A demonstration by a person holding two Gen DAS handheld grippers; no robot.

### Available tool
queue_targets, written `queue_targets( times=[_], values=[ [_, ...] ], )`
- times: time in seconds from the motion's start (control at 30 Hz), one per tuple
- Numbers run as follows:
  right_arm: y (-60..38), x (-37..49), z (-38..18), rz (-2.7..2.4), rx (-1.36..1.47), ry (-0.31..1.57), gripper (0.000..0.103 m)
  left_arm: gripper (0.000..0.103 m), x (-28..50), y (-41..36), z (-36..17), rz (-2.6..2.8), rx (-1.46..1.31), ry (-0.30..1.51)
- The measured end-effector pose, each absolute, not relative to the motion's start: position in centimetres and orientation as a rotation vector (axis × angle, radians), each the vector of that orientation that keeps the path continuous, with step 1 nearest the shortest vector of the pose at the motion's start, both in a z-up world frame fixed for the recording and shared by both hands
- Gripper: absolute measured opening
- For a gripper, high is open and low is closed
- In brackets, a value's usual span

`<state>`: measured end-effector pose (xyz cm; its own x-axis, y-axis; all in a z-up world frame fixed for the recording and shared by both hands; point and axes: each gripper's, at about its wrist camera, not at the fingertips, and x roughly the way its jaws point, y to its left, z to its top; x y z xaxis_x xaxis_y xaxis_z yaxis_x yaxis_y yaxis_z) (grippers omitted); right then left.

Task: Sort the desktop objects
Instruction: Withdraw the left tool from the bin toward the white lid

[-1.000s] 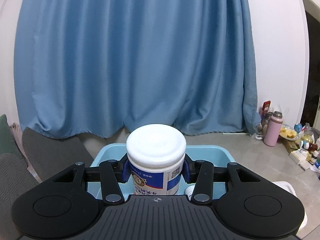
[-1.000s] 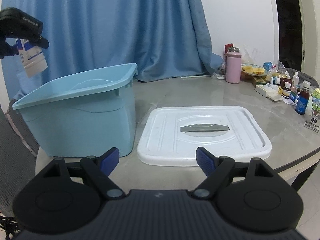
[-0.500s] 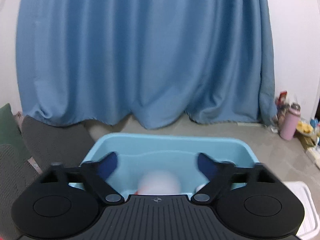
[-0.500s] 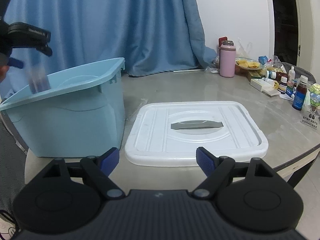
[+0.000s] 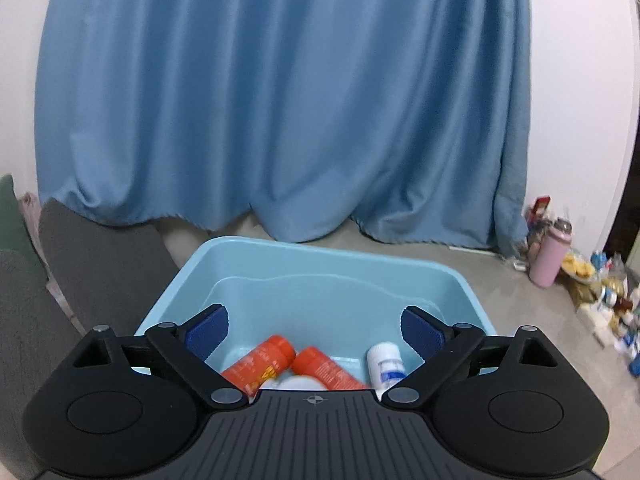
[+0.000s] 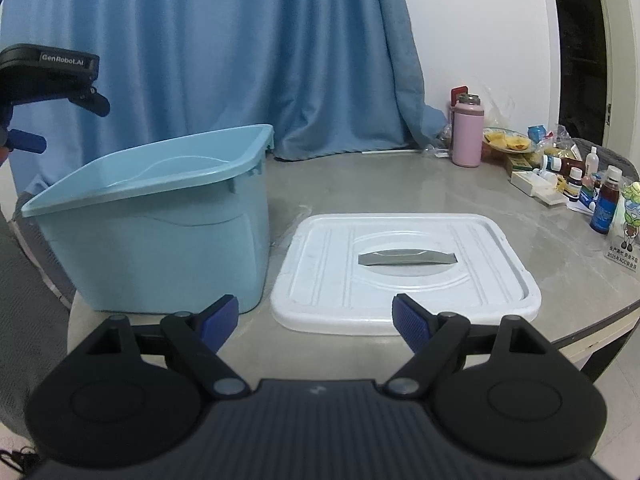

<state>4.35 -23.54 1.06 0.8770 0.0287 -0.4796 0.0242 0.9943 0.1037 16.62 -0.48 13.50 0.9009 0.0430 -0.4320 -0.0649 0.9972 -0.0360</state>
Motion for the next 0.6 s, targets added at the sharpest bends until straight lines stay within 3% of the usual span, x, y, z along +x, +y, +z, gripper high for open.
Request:
queue_targets(
  times=[0.43, 0.6],
  values=[
    [-21.1, 1.3, 1.6, 0.09, 0.09, 0.517, 0.084, 0.095, 8.8, 2.1, 10.2, 0.11, -0.048, 0.563],
    [-20.0, 0.3, 1.2, 0.128, 0.071, 0.552, 0.09, 0.095, 6.3, 3.5, 7.5, 0.128, -0.038, 0.641]
  ],
)
